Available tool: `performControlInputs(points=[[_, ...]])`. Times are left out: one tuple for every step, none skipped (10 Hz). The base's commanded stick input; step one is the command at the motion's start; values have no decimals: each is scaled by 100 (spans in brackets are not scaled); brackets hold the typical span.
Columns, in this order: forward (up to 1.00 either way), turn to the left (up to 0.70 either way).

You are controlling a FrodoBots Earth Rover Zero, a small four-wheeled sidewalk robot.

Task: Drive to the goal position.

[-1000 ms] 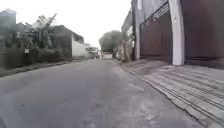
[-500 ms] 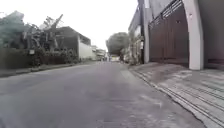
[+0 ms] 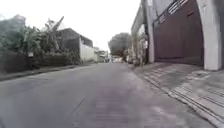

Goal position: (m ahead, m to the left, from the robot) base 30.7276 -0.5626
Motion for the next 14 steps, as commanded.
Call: performControlInputs(points=[[100, -9], [100, -25], [100, -34], [100, -34], [100, -20], [100, 0], [100, 6], [100, 6], [100, 6], [100, 6], [100, 6], [100, -15], [100, -34], [100, -34]])
